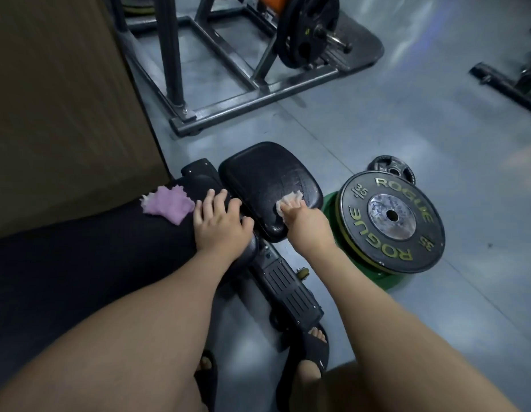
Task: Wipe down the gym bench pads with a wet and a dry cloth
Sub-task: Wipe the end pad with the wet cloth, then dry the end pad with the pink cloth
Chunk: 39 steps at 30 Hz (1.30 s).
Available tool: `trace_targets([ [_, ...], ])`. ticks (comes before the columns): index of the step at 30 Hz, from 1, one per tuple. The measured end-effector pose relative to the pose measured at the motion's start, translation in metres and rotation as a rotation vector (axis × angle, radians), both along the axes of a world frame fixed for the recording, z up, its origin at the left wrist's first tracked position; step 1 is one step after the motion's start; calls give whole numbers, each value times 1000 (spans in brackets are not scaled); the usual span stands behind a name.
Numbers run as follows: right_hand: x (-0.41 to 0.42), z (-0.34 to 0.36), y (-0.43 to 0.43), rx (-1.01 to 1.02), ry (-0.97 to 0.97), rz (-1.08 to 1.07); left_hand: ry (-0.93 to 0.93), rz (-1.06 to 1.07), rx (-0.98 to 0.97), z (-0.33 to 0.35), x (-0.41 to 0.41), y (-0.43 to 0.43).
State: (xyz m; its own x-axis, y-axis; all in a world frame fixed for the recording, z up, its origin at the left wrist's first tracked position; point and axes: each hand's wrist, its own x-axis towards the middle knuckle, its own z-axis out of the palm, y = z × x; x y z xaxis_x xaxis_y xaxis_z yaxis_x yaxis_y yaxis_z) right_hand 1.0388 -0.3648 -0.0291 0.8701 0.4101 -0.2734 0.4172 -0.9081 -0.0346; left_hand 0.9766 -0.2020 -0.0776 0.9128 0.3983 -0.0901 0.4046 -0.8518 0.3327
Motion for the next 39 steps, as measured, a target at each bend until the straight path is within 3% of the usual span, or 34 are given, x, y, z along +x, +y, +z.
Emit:
trace_targets([
  [3, -7, 9, 10, 106, -28, -32, 147, -98, -125, 27, 7, 18],
  [5, -13, 12, 22, 192, -44, -31, 132, -128, -201, 46, 4, 34],
  [9, -27, 21, 51, 474, -61, 16, -41, 53, -122, 63, -11, 71],
  [12, -36, 24, 70, 636, -38, 62, -16, 166, -113, 60, -22, 101],
  [15, -35, 26, 89, 629, 22, 110, 104, 172, -201, 47, -34, 122],
  [20, -33, 24, 128, 628, 57, 175, -144, 467, -373, 55, -46, 146],
  [27, -31, 7, 177, 383, 115, 427, -355, 712, -791, 82, -59, 168],
  [30, -23, 2, 155, 462, 93, 434, -305, 641, -944, 85, -47, 157],
  [35, -12, 34, 93, 743, 52, 109, -157, 382, -1013, 97, -22, 117],
  [39, -9, 42, 47, 844, 276, -28, 12, 119, -963, 104, -7, 70],
])
